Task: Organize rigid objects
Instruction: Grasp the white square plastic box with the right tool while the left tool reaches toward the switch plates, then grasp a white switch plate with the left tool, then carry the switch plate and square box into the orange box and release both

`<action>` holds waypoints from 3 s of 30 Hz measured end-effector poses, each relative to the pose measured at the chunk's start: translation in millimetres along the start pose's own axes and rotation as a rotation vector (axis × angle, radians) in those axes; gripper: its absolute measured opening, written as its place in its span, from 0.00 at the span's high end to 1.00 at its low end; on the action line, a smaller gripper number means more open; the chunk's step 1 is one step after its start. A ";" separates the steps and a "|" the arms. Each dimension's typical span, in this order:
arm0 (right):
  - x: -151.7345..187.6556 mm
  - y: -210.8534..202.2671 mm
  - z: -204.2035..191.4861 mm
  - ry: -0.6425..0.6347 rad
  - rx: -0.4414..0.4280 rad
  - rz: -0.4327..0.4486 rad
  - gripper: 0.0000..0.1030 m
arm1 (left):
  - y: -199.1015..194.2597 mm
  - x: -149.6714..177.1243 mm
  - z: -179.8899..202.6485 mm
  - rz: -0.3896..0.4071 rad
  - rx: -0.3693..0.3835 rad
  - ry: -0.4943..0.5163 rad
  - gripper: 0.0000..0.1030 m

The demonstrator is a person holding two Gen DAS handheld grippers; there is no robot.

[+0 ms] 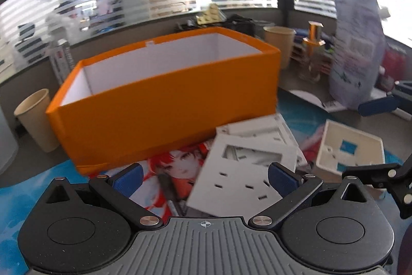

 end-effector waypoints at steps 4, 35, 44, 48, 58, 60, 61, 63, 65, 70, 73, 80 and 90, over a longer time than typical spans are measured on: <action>10.3 7.0 -2.8 -0.045 0.023 -0.030 0.00 | 4.7 1.4 2.4 0.005 0.000 -0.002 0.00; 25.2 11.7 13.4 0.078 -0.016 -0.022 0.15 | 16.5 10.4 12.2 -0.022 0.199 0.003 0.14; 13.1 -2.4 7.2 0.059 0.001 0.028 0.15 | -18.0 -5.8 6.9 0.050 0.189 -0.001 0.48; 9.2 -6.1 4.0 0.049 0.007 0.042 0.15 | -19.6 -6.1 5.2 0.049 0.183 -0.003 0.48; 9.6 -7.8 3.0 0.052 0.010 0.048 0.15 | -10.7 7.4 -11.6 0.059 0.013 -0.006 0.04; 9.6 -8.0 2.8 0.056 0.011 0.051 0.15 | -9.7 8.0 -12.1 0.055 0.007 0.015 0.04; 9.6 -7.7 2.7 0.059 0.010 0.052 0.15 | -7.9 8.7 -11.5 0.045 0.001 0.024 0.04; 9.7 -7.9 3.0 0.064 0.014 0.058 0.15 | -6.8 8.6 -5.4 0.050 0.015 0.048 0.04; 9.4 -8.9 3.5 0.067 0.016 0.063 0.15 | -7.5 5.3 4.3 0.066 0.058 0.064 0.04; 8.9 -15.4 9.4 0.065 0.049 0.074 0.15 | 3.0 -4.0 42.1 0.072 0.092 0.145 0.04; 9.0 -24.3 17.7 0.075 0.074 0.089 0.15 | 11.8 -7.7 61.2 0.061 0.104 0.167 0.04; 10.4 -36.7 29.9 0.101 0.098 0.119 0.15 | 36.2 -12.1 69.5 0.016 0.098 0.085 0.05; 7.6 -37.6 28.6 0.107 0.077 0.140 0.15 | 27.6 -16.4 50.6 0.042 0.089 -0.027 0.48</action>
Point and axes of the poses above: each gripper's, at about its wrist camera, not at the fingertips, and y roughly the way its jaws point, z to its right, x to its underside, the point moved 5 cm from there along y, roughly the way its jaws point, and after that the axes turned 8 degrees about -x, right-handed, at the moved point
